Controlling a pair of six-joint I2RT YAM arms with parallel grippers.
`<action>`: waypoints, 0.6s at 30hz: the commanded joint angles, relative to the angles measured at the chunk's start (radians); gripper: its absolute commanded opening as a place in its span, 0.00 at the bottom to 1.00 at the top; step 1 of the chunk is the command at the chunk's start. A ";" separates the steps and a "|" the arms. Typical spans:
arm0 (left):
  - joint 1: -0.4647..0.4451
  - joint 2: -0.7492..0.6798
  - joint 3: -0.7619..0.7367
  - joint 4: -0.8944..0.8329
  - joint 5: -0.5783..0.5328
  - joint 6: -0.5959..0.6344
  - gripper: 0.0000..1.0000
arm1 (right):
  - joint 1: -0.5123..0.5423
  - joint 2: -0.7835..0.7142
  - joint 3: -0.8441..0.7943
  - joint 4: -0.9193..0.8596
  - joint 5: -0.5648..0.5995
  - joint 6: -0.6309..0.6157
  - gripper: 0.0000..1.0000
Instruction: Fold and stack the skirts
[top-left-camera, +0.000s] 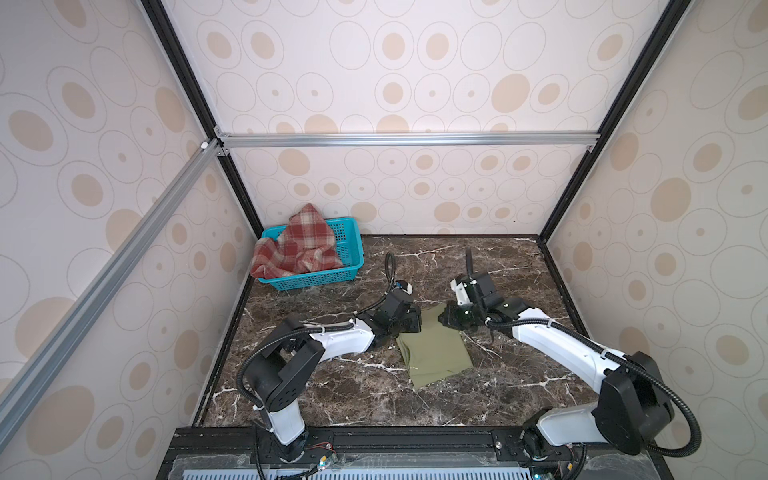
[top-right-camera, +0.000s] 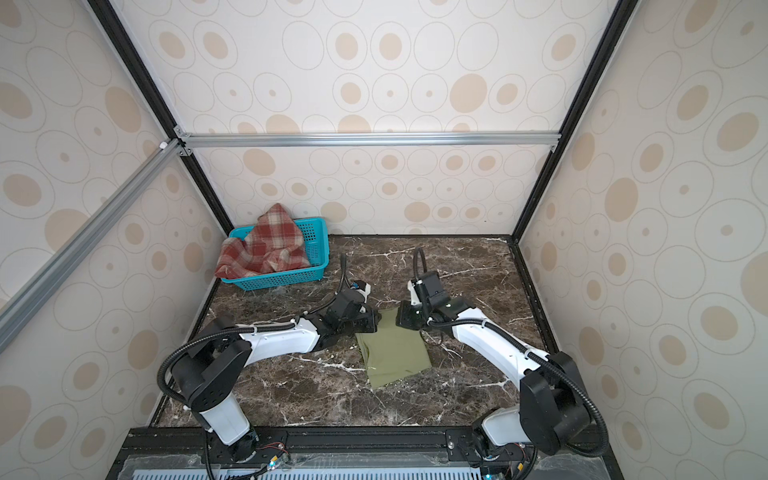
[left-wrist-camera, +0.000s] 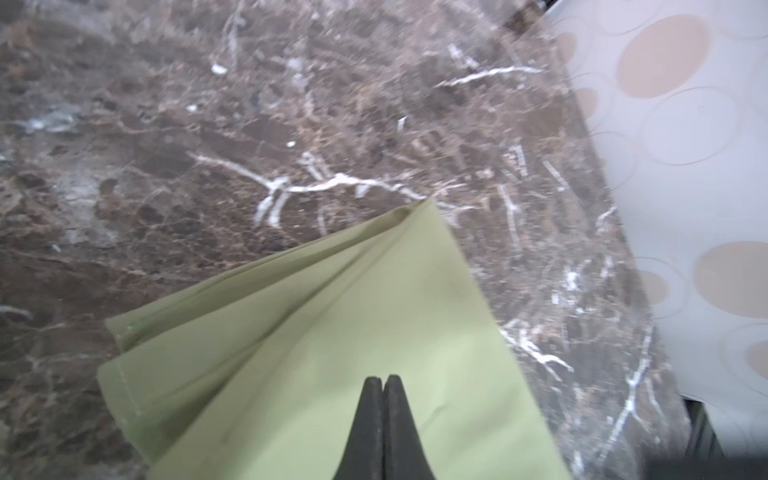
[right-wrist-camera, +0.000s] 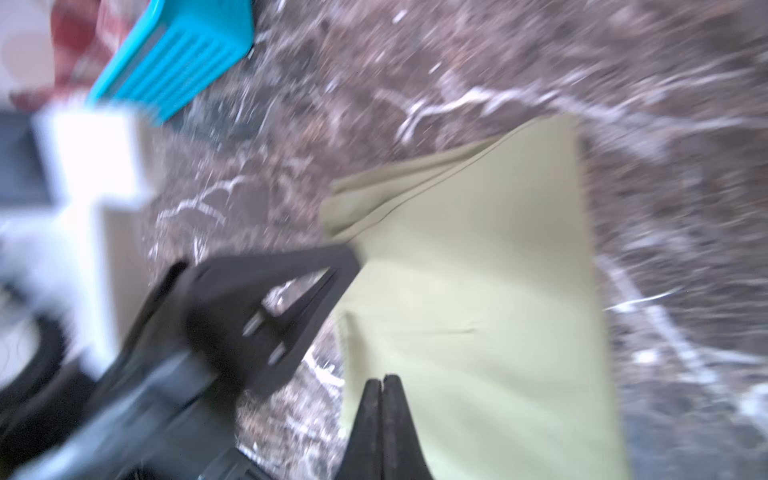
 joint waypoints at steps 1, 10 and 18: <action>-0.052 -0.018 -0.060 0.015 0.067 -0.116 0.00 | -0.052 0.115 0.028 0.004 -0.077 -0.112 0.00; -0.149 0.050 -0.185 0.189 0.096 -0.285 0.00 | -0.067 0.397 0.154 0.018 -0.088 -0.188 0.00; -0.121 0.041 -0.203 0.080 0.055 -0.257 0.00 | -0.099 0.419 0.112 0.062 -0.025 -0.150 0.00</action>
